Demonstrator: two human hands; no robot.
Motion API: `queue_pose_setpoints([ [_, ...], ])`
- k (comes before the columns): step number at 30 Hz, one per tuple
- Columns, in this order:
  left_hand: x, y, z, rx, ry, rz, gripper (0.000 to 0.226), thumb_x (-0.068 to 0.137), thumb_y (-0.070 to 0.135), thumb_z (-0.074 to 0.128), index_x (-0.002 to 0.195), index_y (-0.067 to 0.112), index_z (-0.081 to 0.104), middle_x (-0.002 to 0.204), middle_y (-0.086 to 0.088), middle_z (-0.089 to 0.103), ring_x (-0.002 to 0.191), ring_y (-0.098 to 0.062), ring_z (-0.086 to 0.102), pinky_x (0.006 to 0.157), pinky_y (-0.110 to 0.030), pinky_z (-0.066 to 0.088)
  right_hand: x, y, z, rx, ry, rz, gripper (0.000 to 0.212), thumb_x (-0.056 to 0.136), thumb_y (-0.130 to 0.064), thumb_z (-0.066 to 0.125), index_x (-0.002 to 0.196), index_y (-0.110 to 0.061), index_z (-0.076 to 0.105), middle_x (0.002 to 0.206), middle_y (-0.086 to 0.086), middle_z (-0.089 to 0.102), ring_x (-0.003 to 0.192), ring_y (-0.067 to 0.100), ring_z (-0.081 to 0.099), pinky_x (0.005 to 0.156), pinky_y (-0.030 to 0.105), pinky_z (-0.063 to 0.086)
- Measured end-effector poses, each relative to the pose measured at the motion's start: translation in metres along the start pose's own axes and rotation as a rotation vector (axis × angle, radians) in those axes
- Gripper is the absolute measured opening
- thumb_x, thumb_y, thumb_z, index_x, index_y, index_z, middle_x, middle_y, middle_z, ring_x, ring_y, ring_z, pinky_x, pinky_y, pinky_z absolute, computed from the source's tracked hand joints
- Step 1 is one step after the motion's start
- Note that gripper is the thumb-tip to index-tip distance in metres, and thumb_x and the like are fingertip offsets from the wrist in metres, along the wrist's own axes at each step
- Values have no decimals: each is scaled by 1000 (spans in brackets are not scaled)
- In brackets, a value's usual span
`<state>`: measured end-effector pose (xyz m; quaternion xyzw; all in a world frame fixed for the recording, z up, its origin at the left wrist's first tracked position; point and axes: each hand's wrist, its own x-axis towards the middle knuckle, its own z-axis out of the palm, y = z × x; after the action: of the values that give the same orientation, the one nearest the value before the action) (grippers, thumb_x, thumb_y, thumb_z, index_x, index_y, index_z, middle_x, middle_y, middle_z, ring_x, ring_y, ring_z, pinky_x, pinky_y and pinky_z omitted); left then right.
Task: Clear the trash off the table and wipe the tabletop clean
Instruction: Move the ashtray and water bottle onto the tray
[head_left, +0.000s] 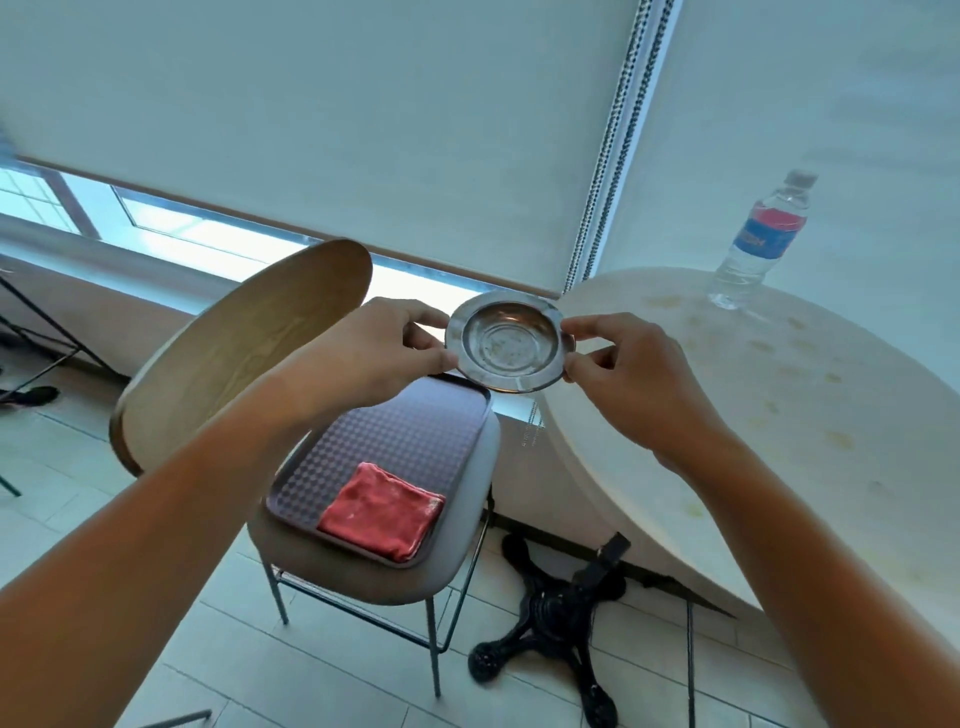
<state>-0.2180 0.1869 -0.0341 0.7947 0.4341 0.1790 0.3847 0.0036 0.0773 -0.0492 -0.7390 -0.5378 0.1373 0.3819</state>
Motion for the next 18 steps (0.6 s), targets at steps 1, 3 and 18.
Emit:
queue_pose_setpoints([
  [1, -1, -8, -6, 1, 4, -3, 29, 86, 31, 74, 113, 34, 63, 81, 19, 73, 88, -13, 70, 84, -36, 55, 1, -6, 8, -7, -10, -4, 33, 91, -13, 65, 122, -25, 71, 112, -7, 70, 80, 0, 69, 72, 11, 44],
  [3, -2, -25, -17, -6, 17, -17, 29, 87, 30, 74, 112, 36, 62, 82, 15, 74, 89, -11, 70, 83, -28, 52, 4, -18, 25, -18, -24, -13, 34, 91, -13, 64, 122, -24, 70, 113, -5, 70, 82, 3, 70, 79, 15, 48],
  [18, -5, -133, -34, -40, 110, -138, 42, 92, 25, 68, 133, 28, 59, 86, 5, 65, 83, -13, 64, 80, -28, 52, 20, -32, 141, -57, -134, -48, 34, 94, -14, 61, 128, -18, 67, 125, -2, 58, 87, 5, 64, 71, -2, 38],
])
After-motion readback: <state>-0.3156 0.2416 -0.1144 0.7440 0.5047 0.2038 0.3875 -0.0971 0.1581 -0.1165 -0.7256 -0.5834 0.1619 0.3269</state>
